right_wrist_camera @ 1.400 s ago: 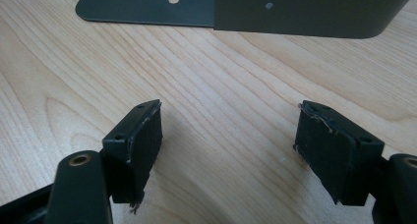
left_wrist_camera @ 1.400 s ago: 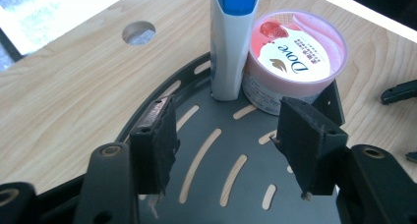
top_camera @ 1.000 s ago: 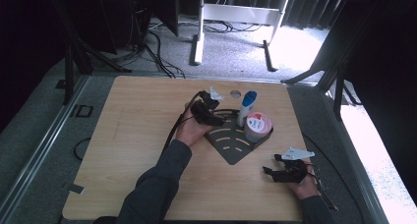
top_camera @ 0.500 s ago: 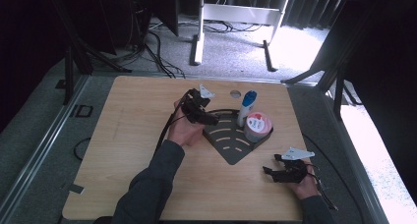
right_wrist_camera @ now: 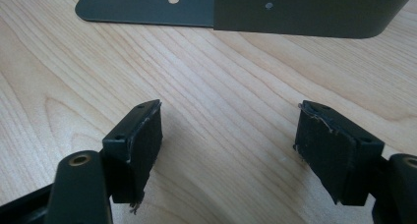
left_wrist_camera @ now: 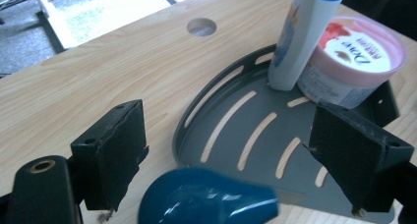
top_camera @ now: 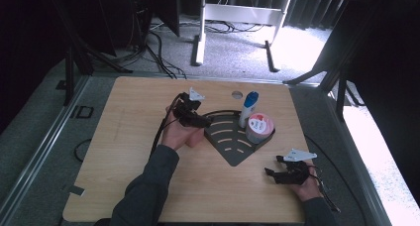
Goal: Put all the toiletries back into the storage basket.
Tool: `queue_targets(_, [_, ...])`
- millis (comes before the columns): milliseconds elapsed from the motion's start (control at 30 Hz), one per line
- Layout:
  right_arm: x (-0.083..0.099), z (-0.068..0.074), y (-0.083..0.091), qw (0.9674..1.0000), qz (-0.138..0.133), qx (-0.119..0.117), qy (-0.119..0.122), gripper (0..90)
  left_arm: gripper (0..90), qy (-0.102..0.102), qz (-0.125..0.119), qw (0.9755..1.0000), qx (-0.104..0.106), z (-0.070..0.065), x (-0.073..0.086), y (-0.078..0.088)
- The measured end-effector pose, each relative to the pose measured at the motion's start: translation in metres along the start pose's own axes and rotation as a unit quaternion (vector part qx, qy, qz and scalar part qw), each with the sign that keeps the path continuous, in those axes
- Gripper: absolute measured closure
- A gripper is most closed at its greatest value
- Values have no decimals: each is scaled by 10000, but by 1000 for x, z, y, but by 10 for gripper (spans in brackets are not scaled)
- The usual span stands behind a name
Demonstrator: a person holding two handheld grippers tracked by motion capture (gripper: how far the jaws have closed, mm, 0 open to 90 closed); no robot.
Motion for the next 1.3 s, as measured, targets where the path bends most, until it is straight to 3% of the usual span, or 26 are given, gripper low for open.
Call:
queue_targets(133, [0,0,0,10000,-2,0,0,255,211,-17,-69,9999,-84,5,7,0])
queue_targets(400, [0,0,0,10000,0,-1,0,255,212,-1,-52,10000,-37,5,14,-3])
queue_targets(667, [0,0,0,10000,0,-3,0,255,310,-64,-80,9999,-66,7,23,-5])
queue_targets(1300, [0,0,0,10000,1,-3,-3,254,413,-83,-70,9999,-84,14,31,-6])
Point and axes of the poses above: each handheld gripper's, and its own axes: y roughly backward along the jaws, x roughly out of its underside, z roughly to its left, the point moved 8 cm from there along -y, roughly forward along the jaws, and after that the axes turned 2 degrees about z, right-handed, at the moved point
